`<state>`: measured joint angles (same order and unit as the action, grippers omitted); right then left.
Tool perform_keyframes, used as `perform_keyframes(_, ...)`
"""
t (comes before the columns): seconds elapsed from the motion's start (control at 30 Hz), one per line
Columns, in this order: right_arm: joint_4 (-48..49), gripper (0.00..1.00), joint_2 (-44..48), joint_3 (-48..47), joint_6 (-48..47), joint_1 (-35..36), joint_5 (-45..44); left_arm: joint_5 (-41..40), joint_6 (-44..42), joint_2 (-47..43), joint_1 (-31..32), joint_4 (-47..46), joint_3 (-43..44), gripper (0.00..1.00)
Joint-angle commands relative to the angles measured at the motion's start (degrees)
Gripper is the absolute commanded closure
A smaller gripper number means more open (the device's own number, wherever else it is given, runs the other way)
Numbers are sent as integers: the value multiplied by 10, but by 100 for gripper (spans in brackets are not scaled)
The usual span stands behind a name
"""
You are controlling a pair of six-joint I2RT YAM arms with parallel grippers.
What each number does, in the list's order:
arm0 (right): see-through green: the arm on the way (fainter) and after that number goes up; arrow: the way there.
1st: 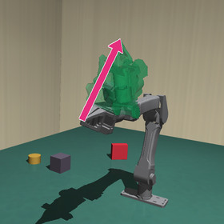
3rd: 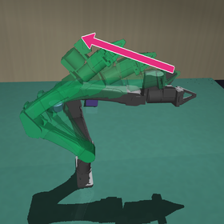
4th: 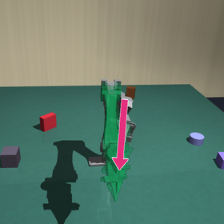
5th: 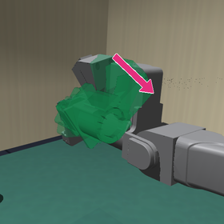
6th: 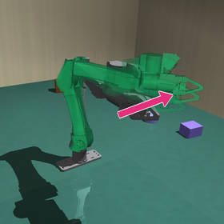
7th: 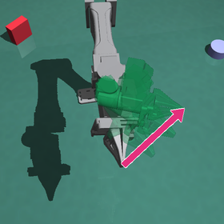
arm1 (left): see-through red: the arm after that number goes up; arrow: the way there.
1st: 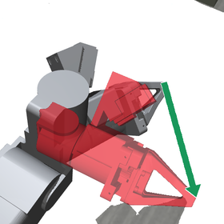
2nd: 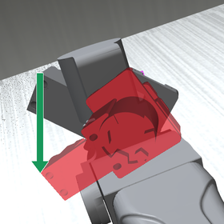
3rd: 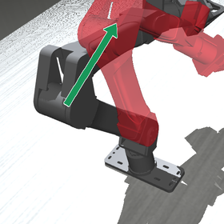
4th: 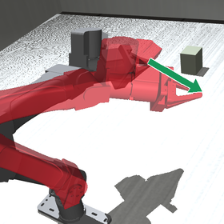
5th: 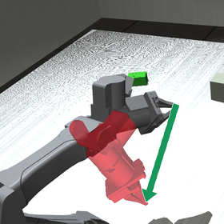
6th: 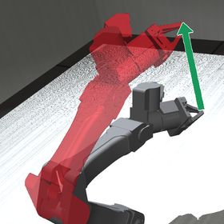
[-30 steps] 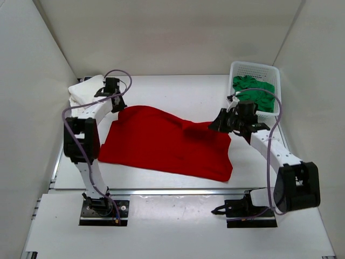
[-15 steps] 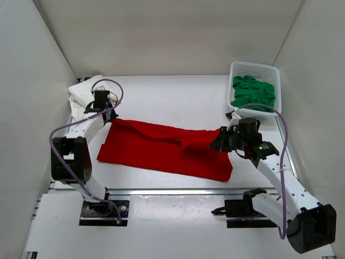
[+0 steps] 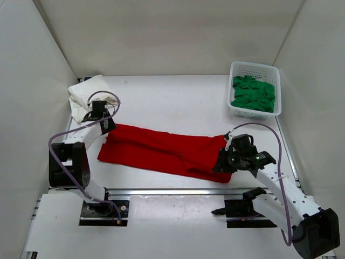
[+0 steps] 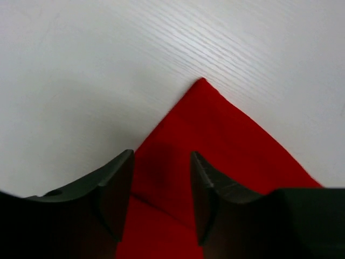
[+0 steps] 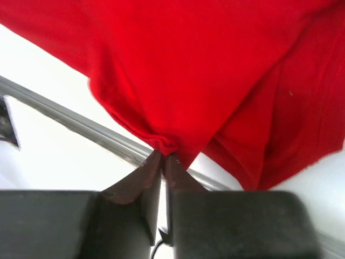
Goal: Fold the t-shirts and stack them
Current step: Fold the other side of the tshirt into a rectangle
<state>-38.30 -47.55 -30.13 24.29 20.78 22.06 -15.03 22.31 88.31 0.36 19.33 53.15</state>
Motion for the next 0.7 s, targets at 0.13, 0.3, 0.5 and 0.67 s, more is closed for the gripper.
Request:
perform_keyframes(0.13, -23, 70, 18, -38, -13, -26, -25, 21, 70, -96, -34, -34, -31, 47)
perform_keyframes(0.3, 64, 91, -3, -30, -36, -120, -4, 79, 85, -130, 13, -83, -56, 52)
perform_keyframes(0.5, 259, 72, -100, -12, 2, -174, -80, 99, 129, -72, 134, -120, -68, 55)
perform_keyframes(0.67, 352, 63, -182, -8, 42, -182, -110, 126, 150, -39, 156, -144, -85, 58)
